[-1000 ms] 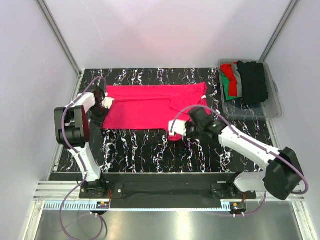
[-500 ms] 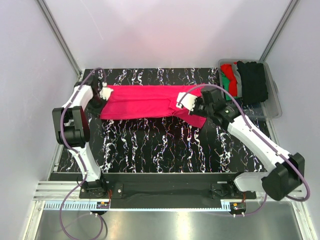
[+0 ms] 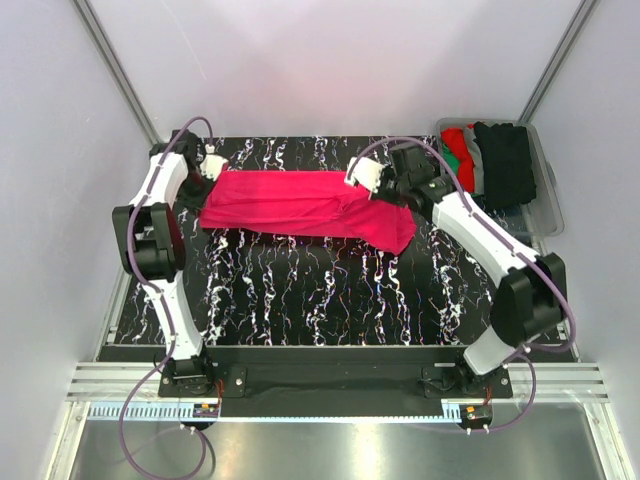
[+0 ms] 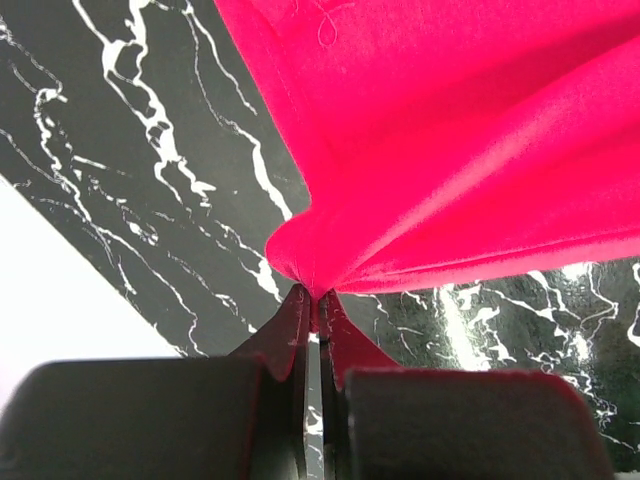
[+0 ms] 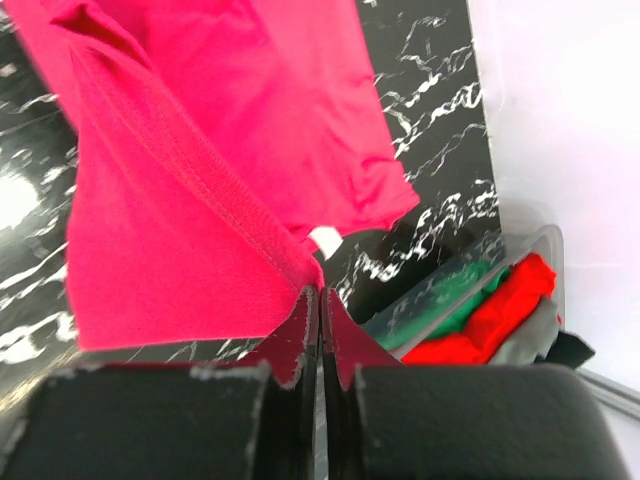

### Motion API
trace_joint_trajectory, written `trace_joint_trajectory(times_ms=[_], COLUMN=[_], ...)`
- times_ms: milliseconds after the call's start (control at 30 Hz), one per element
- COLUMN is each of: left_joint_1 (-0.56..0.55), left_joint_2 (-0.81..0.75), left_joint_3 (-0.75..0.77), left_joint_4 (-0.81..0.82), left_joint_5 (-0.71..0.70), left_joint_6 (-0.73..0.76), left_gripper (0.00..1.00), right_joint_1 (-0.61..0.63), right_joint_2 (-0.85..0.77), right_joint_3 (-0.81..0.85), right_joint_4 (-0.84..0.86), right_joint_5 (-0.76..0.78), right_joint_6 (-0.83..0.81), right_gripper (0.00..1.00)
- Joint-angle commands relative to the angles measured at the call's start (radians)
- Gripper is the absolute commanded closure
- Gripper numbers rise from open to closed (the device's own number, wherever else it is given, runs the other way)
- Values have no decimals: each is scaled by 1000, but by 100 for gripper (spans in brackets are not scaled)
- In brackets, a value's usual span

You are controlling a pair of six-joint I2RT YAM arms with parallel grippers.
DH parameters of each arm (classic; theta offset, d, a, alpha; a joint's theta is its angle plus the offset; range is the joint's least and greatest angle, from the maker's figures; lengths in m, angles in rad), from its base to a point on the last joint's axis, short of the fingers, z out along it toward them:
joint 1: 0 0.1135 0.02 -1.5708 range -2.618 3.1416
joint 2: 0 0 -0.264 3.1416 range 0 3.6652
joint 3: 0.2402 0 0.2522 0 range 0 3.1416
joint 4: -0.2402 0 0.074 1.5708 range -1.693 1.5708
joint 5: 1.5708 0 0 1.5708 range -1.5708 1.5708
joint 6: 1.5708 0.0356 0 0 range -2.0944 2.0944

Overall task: Fold and stack the t-shirts
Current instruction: Fold the tshirt

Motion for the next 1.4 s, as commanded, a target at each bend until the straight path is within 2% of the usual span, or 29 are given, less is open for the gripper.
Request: trace_joint_trajectory(times_ms=[0,267,533,900,933,967,1000,1033,1067,1133,1167,1200,1233,1300,1367], left_joint_1=[-8,-33,-33,-39,-39,-39,-39,-39,-39,-38,-38,-41,-42,-62,-70], left_joint_2=[40,172,278,379,376,373,370,364,341,293,217,172,126,23,-8], left_joint_3=[100,312,424,550,550,550,550,544,539,483,441,391,288,197,131], left_joint_4=[-35,-86,-94,-85,-77,-68,-65,-59,-49,-33,24,62,102,193,211], left_joint_5=[-24,-61,-84,-113,-116,-124,-126,-129,-142,-136,-121,-115,-98,-95,-84], left_joint_6=[18,33,35,8,4,-8,-15,-24,-45,-71,-90,-97,-97,-87,-73], left_gripper=[100,100,100,100,97,85,79,74,65,63,60,58,55,49,48], right_joint_1=[-30,-70,-122,-127,-127,-127,-129,-129,-127,-129,-133,-133,-135,-133,-135], right_joint_2=[60,221,383,604,626,662,676,693,716,694,669,639,558,475,377], right_joint_3=[93,228,375,602,625,648,693,720,751,811,810,764,723,574,482], right_joint_4=[47,50,48,47,45,47,48,51,50,50,50,47,45,33,7], right_joint_5=[-31,-59,-85,-97,-91,-88,-70,-47,-19,80,94,102,90,27,-22], right_joint_6=[-21,-66,-101,-89,-80,-62,-51,-34,22,95,170,204,231,297,336], right_gripper=[100,100,100,100,100,100,98,91,76,74,71,65,64,61,59])
